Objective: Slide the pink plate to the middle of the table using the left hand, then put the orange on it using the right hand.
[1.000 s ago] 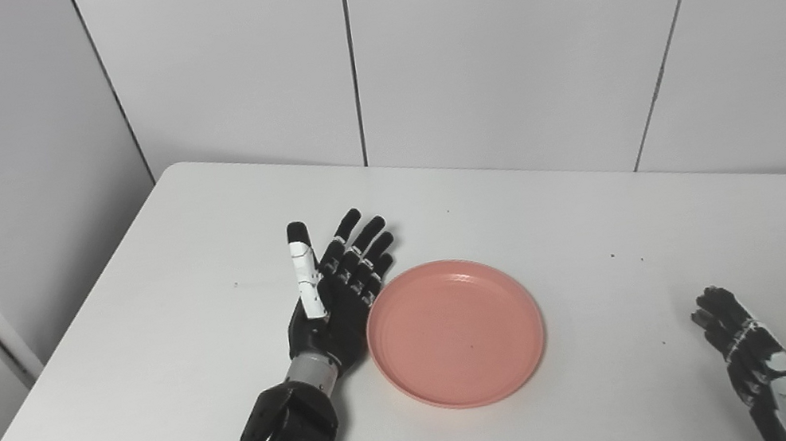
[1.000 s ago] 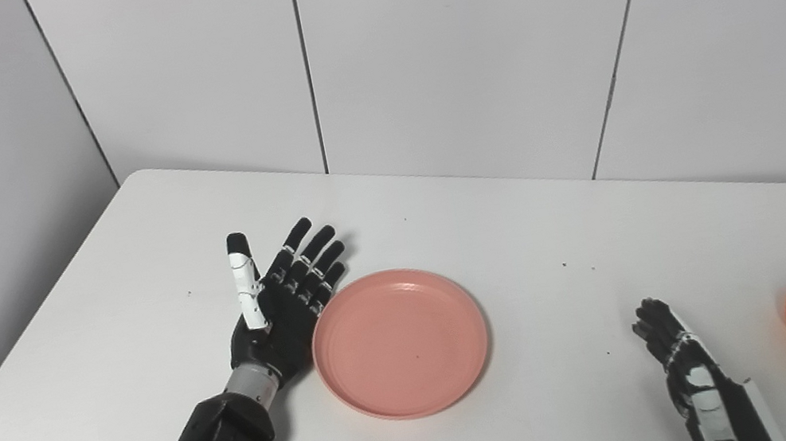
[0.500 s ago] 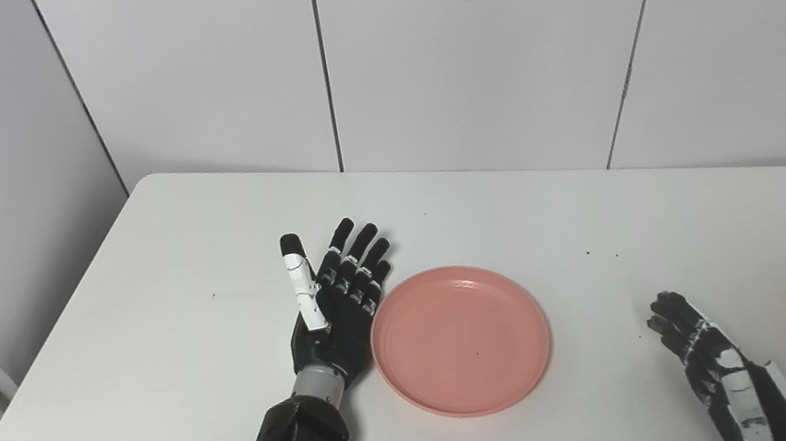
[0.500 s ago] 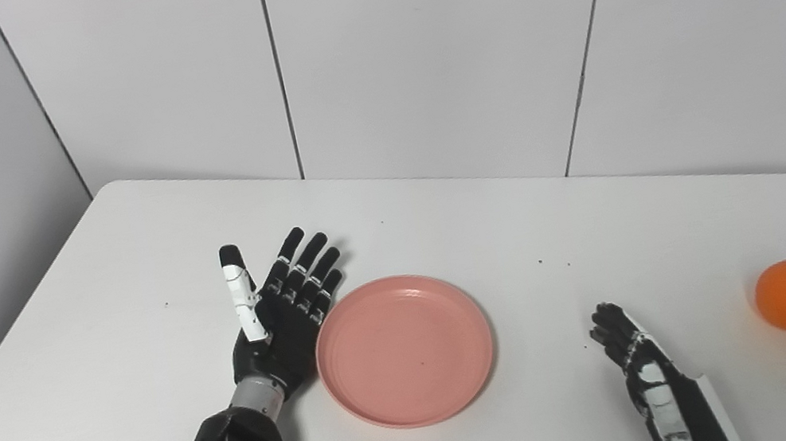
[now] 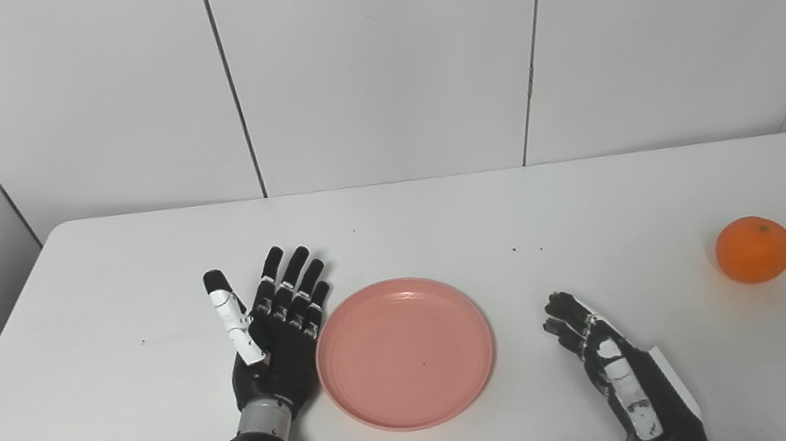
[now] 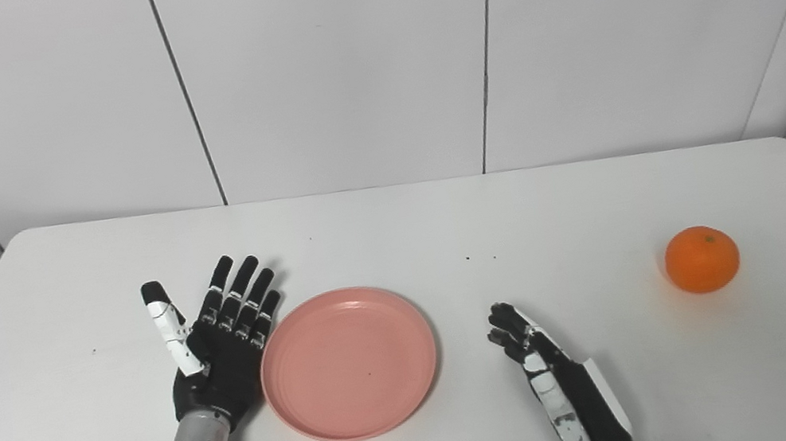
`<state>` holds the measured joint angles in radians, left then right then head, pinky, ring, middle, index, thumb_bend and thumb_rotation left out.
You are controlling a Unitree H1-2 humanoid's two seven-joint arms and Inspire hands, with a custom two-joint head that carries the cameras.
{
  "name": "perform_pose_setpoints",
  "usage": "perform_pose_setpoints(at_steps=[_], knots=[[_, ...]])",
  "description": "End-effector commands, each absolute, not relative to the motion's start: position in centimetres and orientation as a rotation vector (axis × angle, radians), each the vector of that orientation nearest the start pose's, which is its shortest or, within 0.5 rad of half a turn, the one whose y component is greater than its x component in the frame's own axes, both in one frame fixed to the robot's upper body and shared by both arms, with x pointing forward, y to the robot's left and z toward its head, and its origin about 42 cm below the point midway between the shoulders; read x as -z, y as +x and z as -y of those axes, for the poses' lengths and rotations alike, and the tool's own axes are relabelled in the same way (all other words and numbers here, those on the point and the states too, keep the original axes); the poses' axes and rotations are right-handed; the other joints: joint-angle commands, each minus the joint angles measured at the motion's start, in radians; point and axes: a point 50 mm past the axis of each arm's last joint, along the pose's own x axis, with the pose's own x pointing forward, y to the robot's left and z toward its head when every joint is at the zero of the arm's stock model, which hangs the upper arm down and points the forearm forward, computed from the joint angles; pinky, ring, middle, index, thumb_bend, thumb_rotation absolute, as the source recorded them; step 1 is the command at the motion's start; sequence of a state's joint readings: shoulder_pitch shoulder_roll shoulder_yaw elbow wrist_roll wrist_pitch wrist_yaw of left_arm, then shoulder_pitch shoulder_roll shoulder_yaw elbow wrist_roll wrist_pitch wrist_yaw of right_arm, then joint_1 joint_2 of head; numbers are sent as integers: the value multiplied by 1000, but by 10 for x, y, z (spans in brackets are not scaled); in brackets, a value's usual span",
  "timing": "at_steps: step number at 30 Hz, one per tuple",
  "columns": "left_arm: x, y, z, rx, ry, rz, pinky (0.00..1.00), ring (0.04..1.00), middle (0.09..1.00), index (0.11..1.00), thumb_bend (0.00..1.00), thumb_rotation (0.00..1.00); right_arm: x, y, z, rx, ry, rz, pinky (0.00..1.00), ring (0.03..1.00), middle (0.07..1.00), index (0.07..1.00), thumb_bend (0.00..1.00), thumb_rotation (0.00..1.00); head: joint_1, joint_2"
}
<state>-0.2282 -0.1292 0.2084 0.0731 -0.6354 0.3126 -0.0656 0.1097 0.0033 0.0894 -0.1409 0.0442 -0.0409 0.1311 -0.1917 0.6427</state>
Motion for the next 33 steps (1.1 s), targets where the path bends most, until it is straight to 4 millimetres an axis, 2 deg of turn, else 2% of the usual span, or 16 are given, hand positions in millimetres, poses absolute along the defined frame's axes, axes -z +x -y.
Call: perform_pose_setpoints(at_steps=[1, 12, 19, 23, 33], knots=[[-98, 337, -184, 68, -799, -280, 1000, 932, 911, 951, 847, 928, -97, 241, 174, -182, 75, 20, 947, 887, 901, 879, 949, 964, -9, -1], [-104, 342, -193, 94, -789, -282, 1000, 954, 921, 968, 856, 943, -99, 249, 150, -187, 65, 25, 969, 892, 901, 873, 957, 981, -151, 1], [-103, 345, -193, 108, -817, -282, 1000, 970, 928, 979, 863, 908, -101, 251, 141, -194, 82, 36, 932, 884, 905, 872, 932, 974, -177, 4], [-103, 346, -192, 115, -807, -288, 1000, 970, 927, 981, 867, 918, -100, 253, 136, -198, 70, 40, 935, 884, 905, 878, 940, 980, -227, 2], [-100, 348, -195, 108, -831, -299, 1000, 975, 938, 990, 859, 921, -98, 255, 134, -197, 69, 31, 935, 898, 912, 876, 945, 975, -241, -1]])
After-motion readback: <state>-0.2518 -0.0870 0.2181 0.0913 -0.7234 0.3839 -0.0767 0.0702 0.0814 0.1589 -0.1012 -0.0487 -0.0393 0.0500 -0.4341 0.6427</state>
